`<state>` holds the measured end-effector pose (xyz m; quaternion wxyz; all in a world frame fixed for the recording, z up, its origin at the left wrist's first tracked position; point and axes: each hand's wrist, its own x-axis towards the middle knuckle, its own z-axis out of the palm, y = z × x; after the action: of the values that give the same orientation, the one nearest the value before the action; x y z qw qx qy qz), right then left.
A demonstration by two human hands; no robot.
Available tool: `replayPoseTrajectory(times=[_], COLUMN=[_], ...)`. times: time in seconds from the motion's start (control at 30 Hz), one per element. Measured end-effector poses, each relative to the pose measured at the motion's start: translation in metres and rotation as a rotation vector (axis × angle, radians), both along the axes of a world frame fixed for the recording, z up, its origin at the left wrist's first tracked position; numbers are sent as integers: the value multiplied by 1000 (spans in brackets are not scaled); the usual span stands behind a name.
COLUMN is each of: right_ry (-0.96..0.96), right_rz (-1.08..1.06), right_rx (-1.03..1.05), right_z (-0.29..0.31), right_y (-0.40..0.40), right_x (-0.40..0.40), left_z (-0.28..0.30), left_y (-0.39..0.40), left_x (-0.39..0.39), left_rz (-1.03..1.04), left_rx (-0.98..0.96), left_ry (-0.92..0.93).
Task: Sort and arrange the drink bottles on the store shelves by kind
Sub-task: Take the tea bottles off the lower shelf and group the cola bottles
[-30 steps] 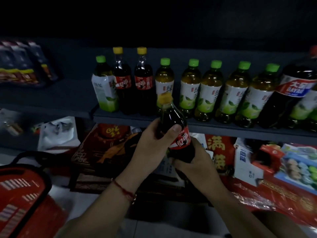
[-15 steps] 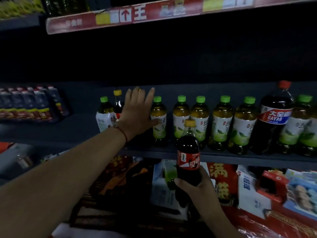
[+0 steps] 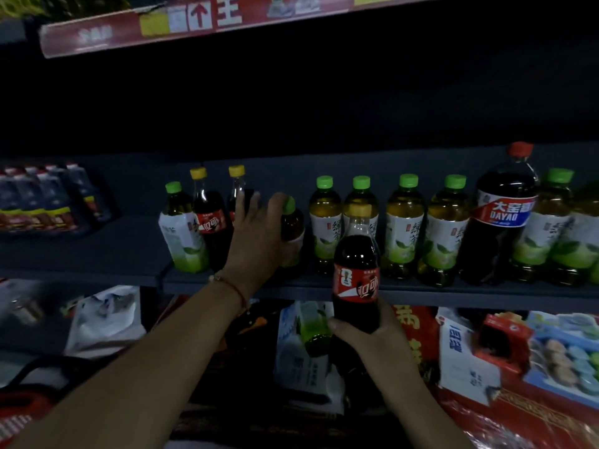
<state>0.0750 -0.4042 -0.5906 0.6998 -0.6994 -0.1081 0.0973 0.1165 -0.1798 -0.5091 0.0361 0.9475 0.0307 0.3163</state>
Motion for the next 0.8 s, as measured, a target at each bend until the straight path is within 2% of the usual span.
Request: replayPoseTrajectory(times=[0.07, 0.17, 0.3, 0.5, 0.8], right_ry=[-4, -29, -43, -82, -229], right_rz=[-1, -9, 5, 18, -91], right_rx=[0, -8, -59, -94, -218], right_z=[-1, -6, -8, 11, 40], right_y=[-3, -7, -3, 25, 126], right_x=[-3, -10, -20, -20, 59], left_z=[-5, -13, -20, -22, -34], left_y=[-14, -27, -21, 9, 38], left_x=[-26, -75, -132, -168, -173], left_rz=[-25, -102, -177, -213, -184], left_rx=[-168, -647, -872, -977, -1109], left_ry=[-37, -154, -295, -404, -377])
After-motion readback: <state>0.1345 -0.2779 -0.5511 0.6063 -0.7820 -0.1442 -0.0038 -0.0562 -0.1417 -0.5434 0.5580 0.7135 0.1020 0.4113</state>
